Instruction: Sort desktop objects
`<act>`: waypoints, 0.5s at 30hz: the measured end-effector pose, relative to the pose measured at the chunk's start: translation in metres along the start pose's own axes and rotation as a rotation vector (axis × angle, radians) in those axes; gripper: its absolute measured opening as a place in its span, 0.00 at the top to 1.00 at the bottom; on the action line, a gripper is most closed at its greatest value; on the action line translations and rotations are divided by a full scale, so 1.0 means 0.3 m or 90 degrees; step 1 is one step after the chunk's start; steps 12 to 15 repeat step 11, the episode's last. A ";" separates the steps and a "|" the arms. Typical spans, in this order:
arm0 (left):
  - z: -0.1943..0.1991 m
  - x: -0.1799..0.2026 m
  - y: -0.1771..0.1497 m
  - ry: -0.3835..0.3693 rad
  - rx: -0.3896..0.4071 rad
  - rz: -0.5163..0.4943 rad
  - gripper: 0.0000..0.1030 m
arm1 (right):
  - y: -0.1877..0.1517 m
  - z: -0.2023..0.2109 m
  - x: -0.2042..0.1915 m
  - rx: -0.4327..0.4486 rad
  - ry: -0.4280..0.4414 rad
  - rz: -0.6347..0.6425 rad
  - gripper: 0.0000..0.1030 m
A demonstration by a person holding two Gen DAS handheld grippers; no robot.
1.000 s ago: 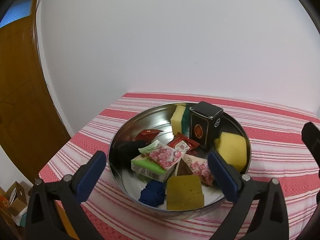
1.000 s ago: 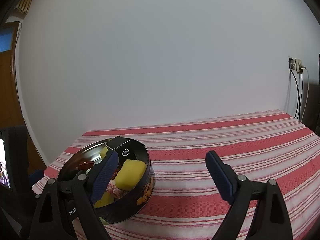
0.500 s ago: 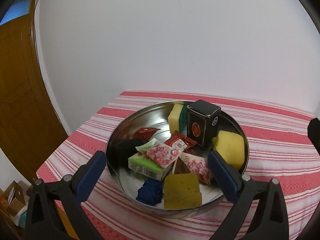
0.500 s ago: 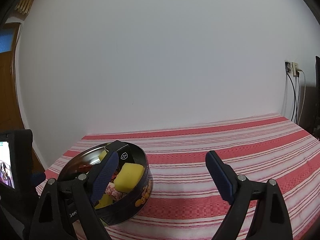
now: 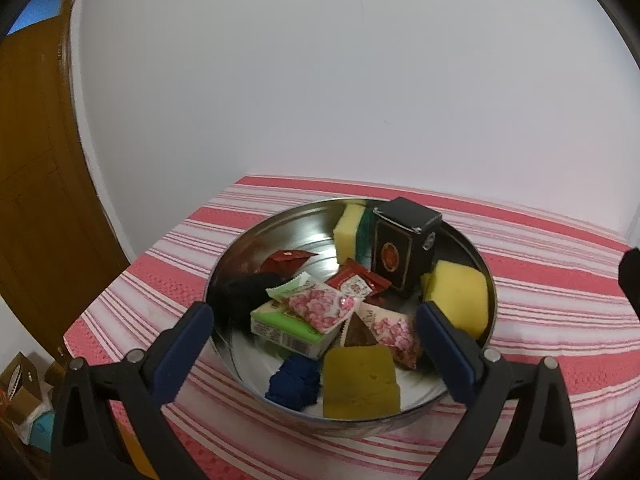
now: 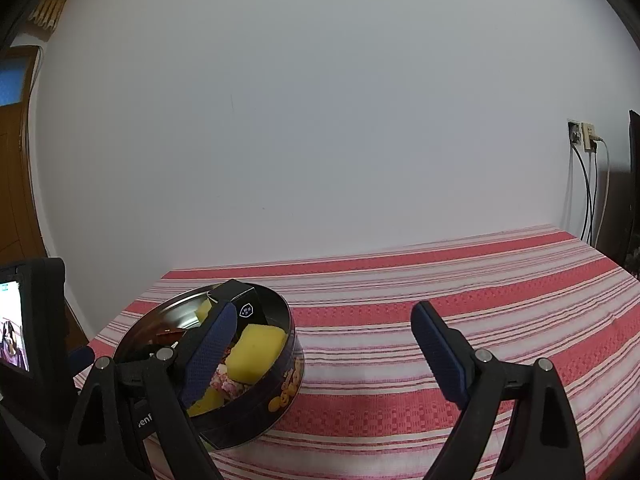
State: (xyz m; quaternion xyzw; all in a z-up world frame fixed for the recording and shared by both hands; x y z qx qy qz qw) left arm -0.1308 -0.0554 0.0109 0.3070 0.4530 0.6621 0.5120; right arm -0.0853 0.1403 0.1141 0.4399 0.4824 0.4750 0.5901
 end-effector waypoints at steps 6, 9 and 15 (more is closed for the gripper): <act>-0.011 -0.009 -0.004 0.017 -0.002 -0.001 0.00 | -0.002 0.000 0.011 -0.005 -0.003 -0.005 0.12; -0.012 -0.002 -0.007 0.005 -0.008 -0.001 0.00 | -0.003 -0.001 0.016 -0.004 -0.008 -0.004 0.12; -0.013 0.007 -0.007 0.000 -0.010 -0.006 0.00 | -0.005 -0.008 0.025 -0.007 -0.014 -0.002 0.12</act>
Point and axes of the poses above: each gripper's, at about its wrist camera, not at the fingertips, and z roughly against the way its jaws point, x to its right, y to its top, the point moved 2 cm from there along -z, roughly the way its jaws point, and after that the axes turned 10 degrees about x, right-handed, at the moved point
